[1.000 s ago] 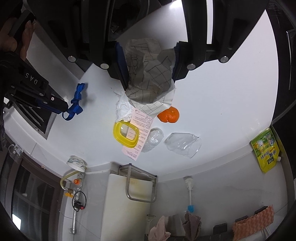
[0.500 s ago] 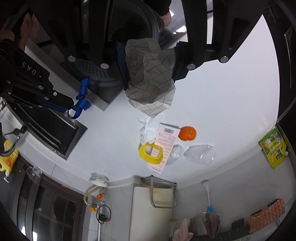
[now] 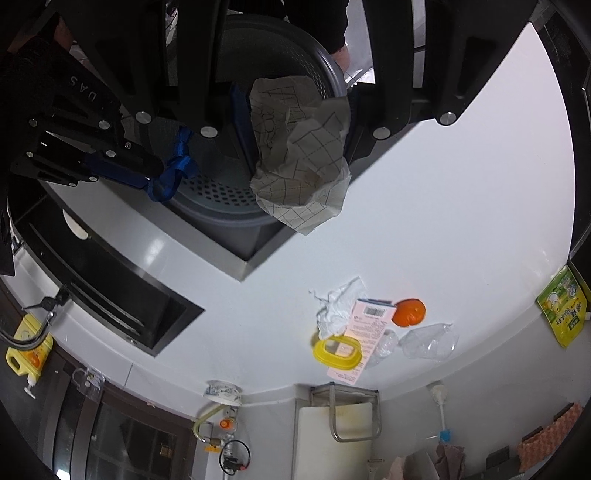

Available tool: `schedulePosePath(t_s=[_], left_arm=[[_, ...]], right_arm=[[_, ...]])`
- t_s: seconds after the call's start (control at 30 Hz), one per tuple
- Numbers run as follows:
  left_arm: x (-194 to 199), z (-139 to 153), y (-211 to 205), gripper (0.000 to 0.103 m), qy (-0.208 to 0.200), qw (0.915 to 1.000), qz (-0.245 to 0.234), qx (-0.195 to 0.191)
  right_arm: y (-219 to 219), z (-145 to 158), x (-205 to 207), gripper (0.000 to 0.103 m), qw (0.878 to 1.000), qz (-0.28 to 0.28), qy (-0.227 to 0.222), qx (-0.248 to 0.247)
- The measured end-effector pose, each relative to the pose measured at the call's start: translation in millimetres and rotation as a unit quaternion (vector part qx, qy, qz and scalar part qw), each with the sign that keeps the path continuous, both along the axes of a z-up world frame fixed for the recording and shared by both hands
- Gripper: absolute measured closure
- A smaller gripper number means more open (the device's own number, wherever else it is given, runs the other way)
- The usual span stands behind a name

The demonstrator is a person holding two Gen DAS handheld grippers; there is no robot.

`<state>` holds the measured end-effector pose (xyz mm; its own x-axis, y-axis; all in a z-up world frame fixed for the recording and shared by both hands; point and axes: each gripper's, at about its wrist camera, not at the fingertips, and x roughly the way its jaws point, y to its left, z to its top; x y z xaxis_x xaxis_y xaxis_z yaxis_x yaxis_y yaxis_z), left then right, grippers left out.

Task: Collect trash
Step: 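Carry tissue and strap over the basket and open both tools to drop them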

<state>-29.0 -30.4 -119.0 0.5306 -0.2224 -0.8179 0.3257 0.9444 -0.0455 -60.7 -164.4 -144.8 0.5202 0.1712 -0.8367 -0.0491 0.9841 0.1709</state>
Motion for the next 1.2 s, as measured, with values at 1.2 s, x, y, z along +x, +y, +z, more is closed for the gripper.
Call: schedulePosePath(t_s=[1.2], left_arm=[[0.1,-71.0,-14.9,0.059,0.092,0.9952,-0.001,0.033]], right_arm=[[-5.9,-83.9,3.2,0.085,0.996,-0.029,0.084,0.025]])
